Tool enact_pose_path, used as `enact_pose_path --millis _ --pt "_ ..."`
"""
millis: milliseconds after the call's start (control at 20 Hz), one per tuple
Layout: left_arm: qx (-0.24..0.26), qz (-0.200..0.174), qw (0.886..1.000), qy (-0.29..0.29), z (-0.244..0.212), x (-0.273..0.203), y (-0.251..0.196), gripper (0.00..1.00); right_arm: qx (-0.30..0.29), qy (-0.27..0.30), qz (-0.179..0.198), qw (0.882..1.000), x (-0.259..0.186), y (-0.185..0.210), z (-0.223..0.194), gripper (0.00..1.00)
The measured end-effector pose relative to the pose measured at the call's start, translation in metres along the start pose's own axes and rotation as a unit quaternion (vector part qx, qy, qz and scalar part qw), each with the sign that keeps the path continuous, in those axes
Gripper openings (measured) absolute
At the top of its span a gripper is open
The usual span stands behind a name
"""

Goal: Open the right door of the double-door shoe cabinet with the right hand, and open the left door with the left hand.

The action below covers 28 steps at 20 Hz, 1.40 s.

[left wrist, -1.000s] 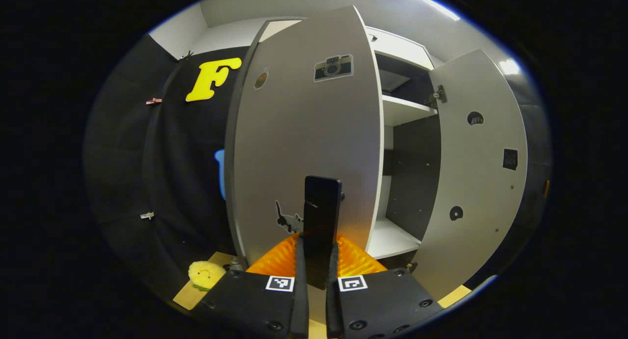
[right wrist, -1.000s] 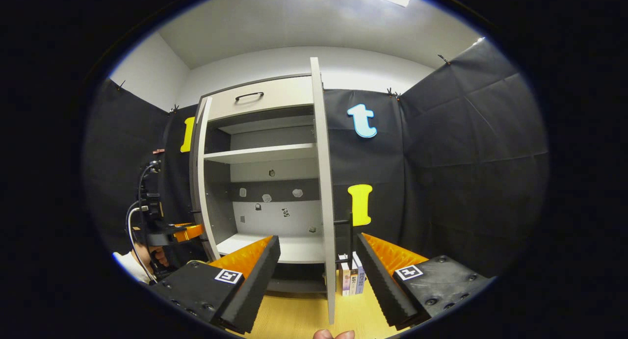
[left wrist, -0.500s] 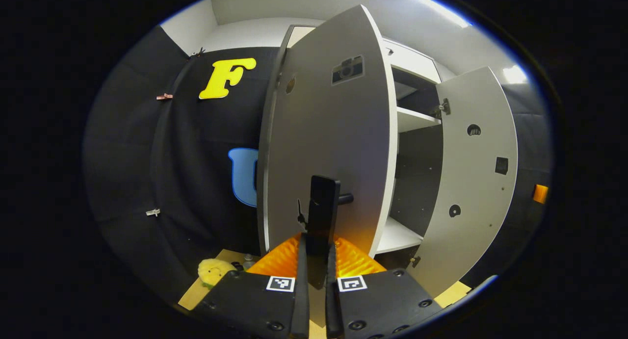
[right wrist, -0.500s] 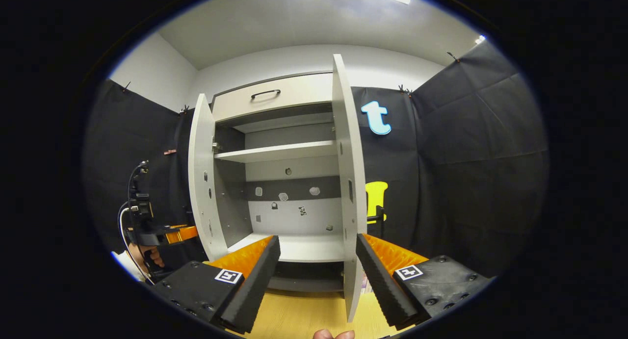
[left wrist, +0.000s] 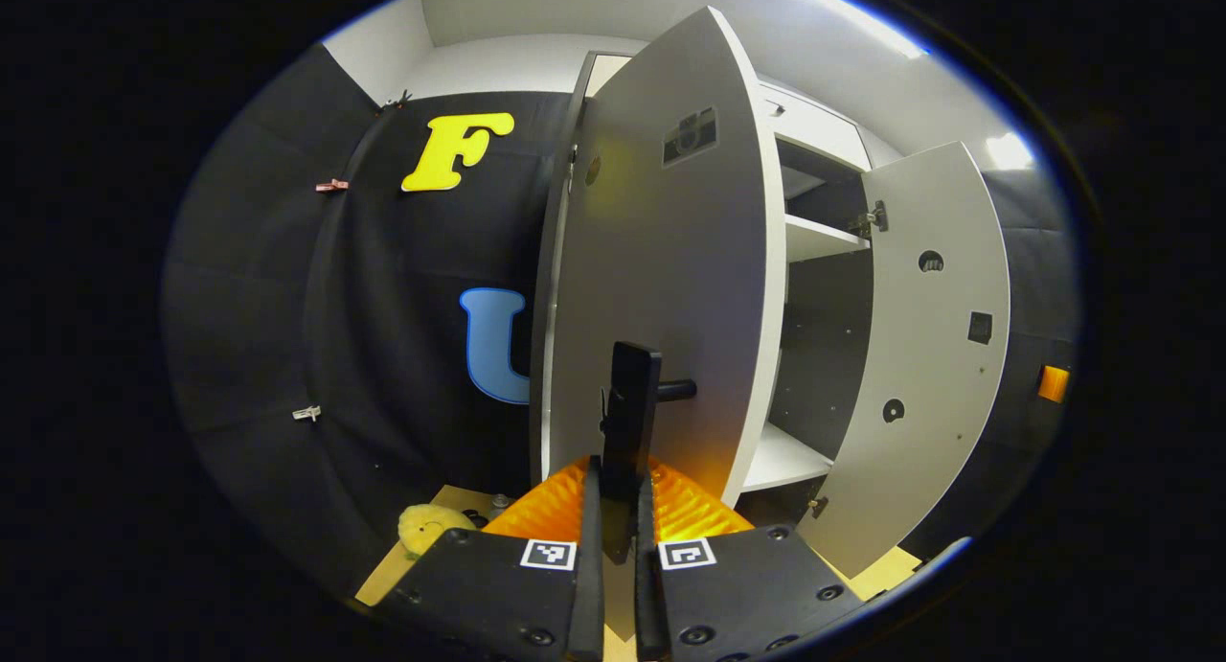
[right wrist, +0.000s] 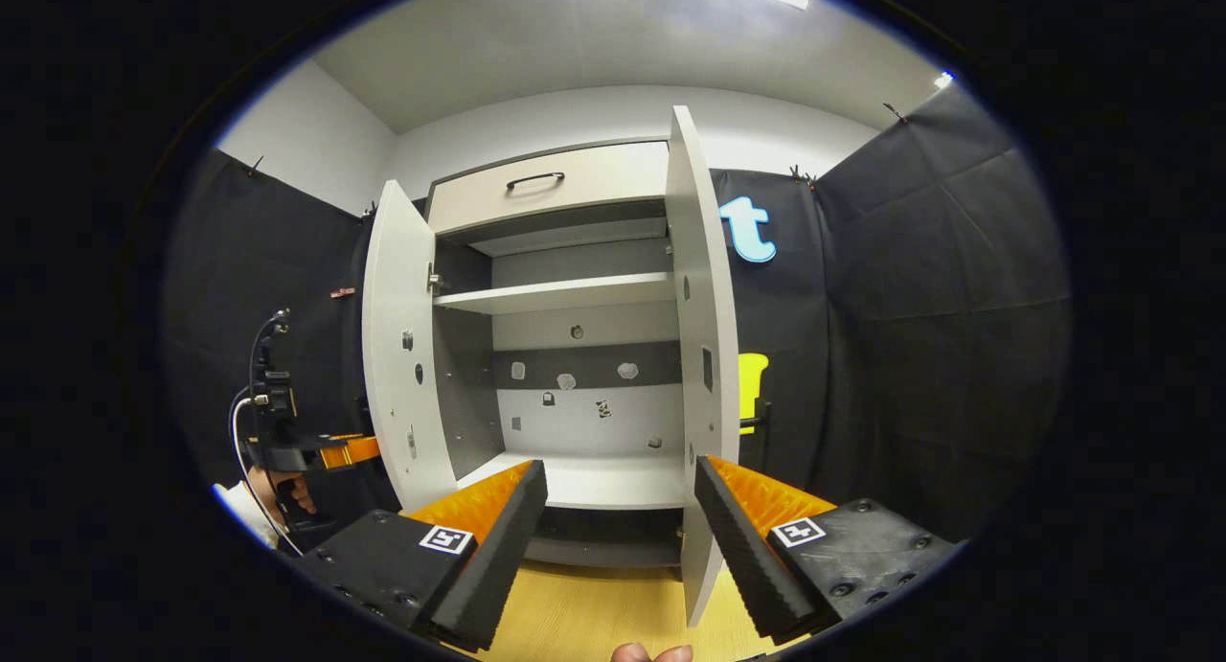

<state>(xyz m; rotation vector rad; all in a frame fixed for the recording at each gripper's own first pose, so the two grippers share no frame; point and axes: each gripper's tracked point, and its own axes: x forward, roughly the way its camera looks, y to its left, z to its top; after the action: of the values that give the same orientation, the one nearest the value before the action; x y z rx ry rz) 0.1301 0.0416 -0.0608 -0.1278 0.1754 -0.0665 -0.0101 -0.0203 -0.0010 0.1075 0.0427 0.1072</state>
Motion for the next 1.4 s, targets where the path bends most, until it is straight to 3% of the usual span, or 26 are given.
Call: enact_pose_path --millis 750,850,950,1050,1100,1400 --pt "0.002 0.032 0.999 -0.014 0.002 -0.008 0.022 0.12 -0.009 0.008 0.011 1.000 0.003 0.014 -0.006 0.97" --pt "0.001 0.030 0.999 -0.015 0.002 -0.005 0.025 0.14 -0.009 0.006 0.008 1.000 0.003 0.012 -0.006 0.97" --pt "-0.002 0.033 0.999 -0.013 0.002 -0.005 0.027 0.08 -0.006 0.006 0.007 1.000 0.006 0.010 -0.005 0.97" --pt "-0.002 0.027 1.000 -0.009 0.001 -0.006 0.027 0.14 -0.004 0.008 0.009 1.000 0.007 0.012 -0.006 0.97" --pt "0.001 0.023 1.000 -0.009 0.001 -0.007 0.025 0.08 -0.006 0.009 0.010 1.000 0.008 0.013 -0.006 0.97" --pt "-0.001 0.018 1.000 -0.011 0.002 -0.005 0.026 0.08 -0.011 0.008 0.010 1.000 0.006 0.013 -0.006 0.97"
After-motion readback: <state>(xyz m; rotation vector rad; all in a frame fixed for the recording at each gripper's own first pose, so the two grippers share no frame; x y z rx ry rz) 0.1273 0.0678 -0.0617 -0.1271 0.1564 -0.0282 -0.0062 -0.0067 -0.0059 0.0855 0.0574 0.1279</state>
